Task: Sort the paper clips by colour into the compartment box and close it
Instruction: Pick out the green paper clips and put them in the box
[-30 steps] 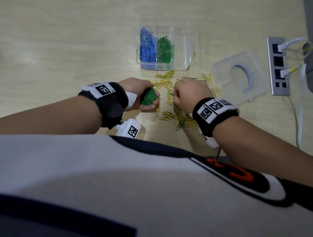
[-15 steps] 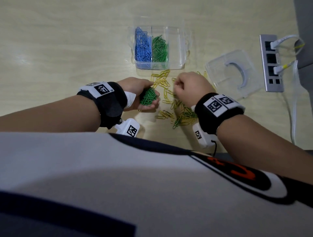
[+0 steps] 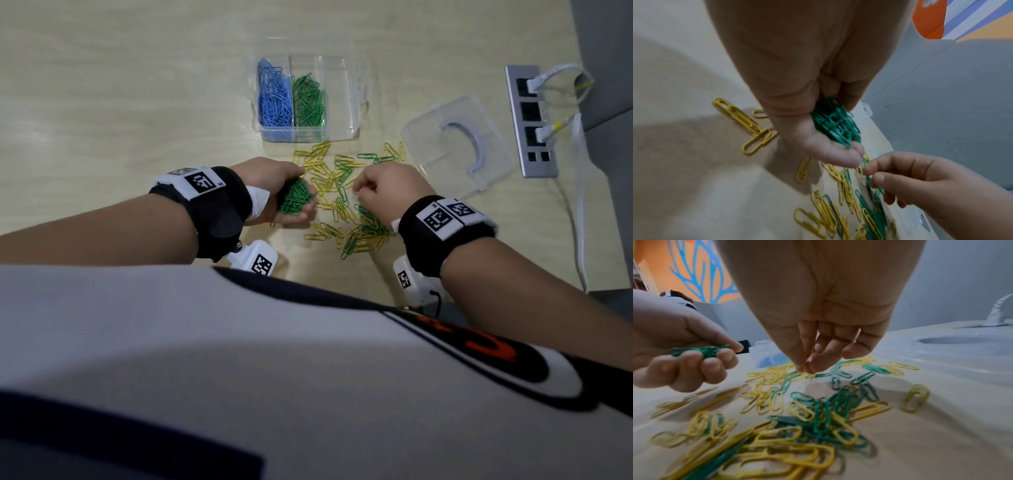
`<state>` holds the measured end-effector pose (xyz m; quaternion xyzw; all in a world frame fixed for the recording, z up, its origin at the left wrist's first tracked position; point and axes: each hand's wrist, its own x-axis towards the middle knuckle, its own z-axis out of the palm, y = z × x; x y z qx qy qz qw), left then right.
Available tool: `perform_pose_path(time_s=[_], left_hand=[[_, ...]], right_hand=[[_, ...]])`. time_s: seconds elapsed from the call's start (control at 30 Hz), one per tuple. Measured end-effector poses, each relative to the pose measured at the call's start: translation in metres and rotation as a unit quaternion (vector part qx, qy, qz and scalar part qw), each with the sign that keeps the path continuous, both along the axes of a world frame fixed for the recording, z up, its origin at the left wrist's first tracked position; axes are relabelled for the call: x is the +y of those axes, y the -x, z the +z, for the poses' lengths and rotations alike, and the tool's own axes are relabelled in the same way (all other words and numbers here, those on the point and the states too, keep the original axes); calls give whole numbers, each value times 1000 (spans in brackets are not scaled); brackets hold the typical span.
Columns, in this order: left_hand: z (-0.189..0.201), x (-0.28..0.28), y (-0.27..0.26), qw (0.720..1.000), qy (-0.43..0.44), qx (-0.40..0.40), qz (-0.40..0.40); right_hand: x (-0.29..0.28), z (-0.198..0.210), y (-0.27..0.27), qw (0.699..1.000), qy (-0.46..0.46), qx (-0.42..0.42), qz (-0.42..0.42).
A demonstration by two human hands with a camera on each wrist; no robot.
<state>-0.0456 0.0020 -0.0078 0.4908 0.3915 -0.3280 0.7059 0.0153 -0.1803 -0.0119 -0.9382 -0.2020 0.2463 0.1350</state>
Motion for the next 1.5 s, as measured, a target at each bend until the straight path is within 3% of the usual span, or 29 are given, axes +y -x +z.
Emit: perform_pose_path(time_s=[0.13,0.23,0.33,0.77,1.07,1.5], left_hand=[[1,1,1,1000,11,3,5],[1,-1,1,1000,15,3,6],[2,-4,-1,1000,11,4,1],[3,-13,-1,1000,0,9,0],[2,-17,-2,1000,6,12,6],[5,-12,3,1000,-14,5,-5]], right_hand=[[-11,5,-9,994,113,-10,-6],[-16,8,-10,975,219,29,-6],[-16,7,-4,966,256,46,9],[-8,6,-1,992,120,37,8],[-21,5,-9,998,40,-4,-55],[14,-15,6,988,98,-77,95]])
